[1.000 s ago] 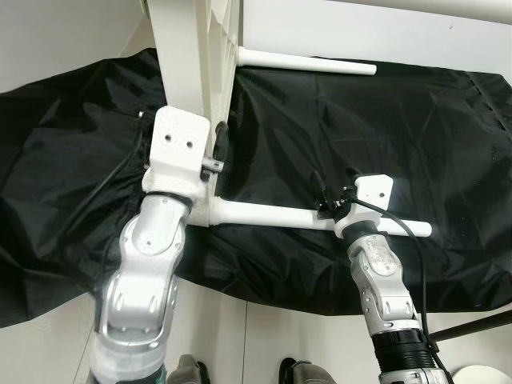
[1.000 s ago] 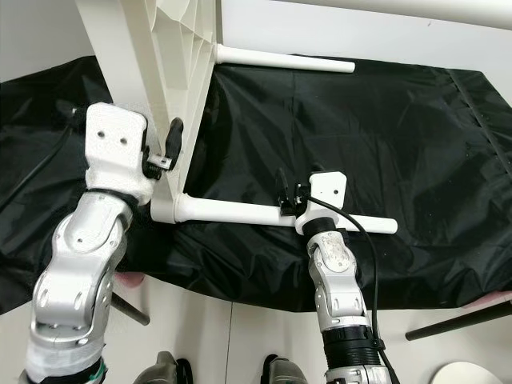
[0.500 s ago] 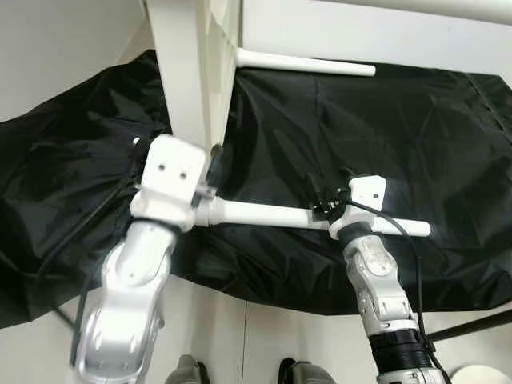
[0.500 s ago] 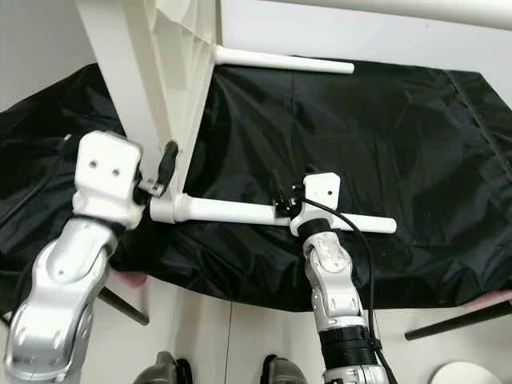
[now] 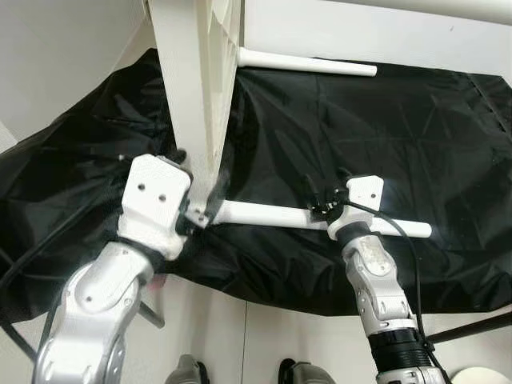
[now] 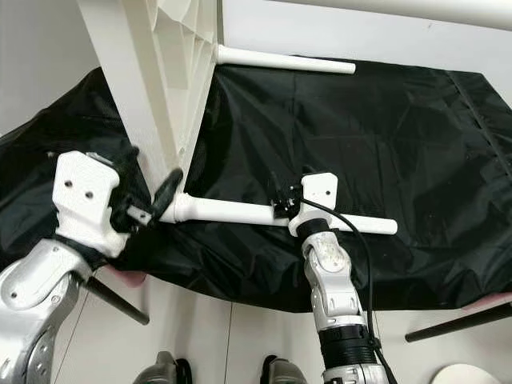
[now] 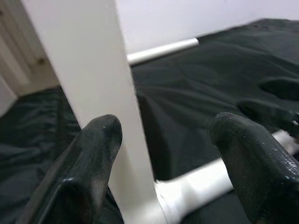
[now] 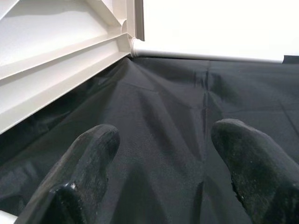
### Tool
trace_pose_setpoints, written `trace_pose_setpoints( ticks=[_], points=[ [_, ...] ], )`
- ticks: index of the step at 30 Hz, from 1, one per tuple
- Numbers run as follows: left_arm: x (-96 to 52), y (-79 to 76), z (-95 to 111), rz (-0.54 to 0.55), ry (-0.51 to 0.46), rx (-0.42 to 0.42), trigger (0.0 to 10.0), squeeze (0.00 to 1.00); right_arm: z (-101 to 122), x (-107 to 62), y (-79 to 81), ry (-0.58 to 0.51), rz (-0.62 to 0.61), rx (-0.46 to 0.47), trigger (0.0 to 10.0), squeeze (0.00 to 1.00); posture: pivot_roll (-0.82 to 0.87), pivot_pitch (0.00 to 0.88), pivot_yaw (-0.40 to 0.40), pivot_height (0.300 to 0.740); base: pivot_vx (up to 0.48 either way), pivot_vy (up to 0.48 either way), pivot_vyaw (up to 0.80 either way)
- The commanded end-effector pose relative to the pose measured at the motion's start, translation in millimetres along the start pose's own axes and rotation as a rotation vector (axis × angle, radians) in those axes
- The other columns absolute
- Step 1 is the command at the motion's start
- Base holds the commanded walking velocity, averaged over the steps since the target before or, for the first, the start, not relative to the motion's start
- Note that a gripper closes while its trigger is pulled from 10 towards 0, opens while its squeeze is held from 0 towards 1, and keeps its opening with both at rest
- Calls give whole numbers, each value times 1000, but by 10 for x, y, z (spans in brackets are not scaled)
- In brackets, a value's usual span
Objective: Building children table
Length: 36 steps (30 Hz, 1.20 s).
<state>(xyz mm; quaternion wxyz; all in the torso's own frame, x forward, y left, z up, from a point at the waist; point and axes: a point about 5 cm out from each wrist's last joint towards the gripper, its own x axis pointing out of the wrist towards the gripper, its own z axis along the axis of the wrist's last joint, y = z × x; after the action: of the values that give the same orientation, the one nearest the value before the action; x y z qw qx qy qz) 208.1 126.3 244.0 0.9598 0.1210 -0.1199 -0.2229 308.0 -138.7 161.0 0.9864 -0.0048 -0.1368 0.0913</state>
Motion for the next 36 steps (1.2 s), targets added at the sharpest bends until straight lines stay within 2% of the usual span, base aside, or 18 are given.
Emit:
trace_pose_setpoints(
  ticks=[1,2,5,9,11,14,19,24,25,26,28,29,30,35,36],
  points=[
    [-41,-92,-2,-88,12,-8,10000,0,-7,5,17,-4,5,-8,10000,0,13,165,3,740,0,0,0],
    [-50,-143,-41,-127,31,-5,10000,0,-3,5,13,-8,1,-13,10000,0,10,164,5,740,0,0,0],
    [-47,-192,-101,-154,56,-19,10000,0,7,5,7,-14,-5,-21,10000,0,3,163,5,740,0,0,0],
    [-32,-188,-127,-144,64,-38,10000,0,13,5,5,-17,-9,-24,10000,0,3,163,5,740,0,0,0],
    [25,-204,-212,-87,74,-42,10000,0,41,-18,19,-28,-2,-29,10000,0,-11,157,10,740,0,0,0],
    [63,-242,-334,-65,105,-53,10000,0,55,-52,32,-35,3,-39,10000,0,-20,158,15,740,0,0,0],
    [95,-255,-496,-63,129,-134,10000,0,19,-151,63,-31,20,-19,10000,0,-35,159,24,740,0,0,0],
    [141,-246,-549,-79,128,-139,10000,0,-1,-175,57,-20,0,-8,10000,0,-45,157,29,740,0,0,0],
    [160,-251,-557,-86,120,-145,10000,0,4,-179,53,-26,-3,6,10000,435,-48,156,31,740,0,0,0],
    [172,-255,-562,-90,115,-152,10000,1000,9,-183,52,-31,-4,19,10000,1000,-48,156,31,740,0,0,0],
    [181,-268,-575,-101,101,-184,10000,1000,17,-192,49,-38,-6,35,10000,1000,-55,150,34,740,0,0,0],
    [199,-265,-582,-85,99,-153,10000,1000,16,-199,28,-32,-32,-5,10000,1000,-58,148,34,740,0,0,0],
    [217,-261,-587,-65,99,-109,10000,24,9,-205,2,-20,-60,-48,10000,980,-58,148,34,740,0,0,0],
    [224,-264,-602,-56,96,-110,10000,24,1,-215,2,-15,-57,-39,10000,980,-58,145,35,740,0,0,0],
    [221,-266,-599,-64,91,-111,10000,800,1,-219,-10,-13,-70,-56,10000,1000,-53,142,31,740,0,0,0]
  ],
)
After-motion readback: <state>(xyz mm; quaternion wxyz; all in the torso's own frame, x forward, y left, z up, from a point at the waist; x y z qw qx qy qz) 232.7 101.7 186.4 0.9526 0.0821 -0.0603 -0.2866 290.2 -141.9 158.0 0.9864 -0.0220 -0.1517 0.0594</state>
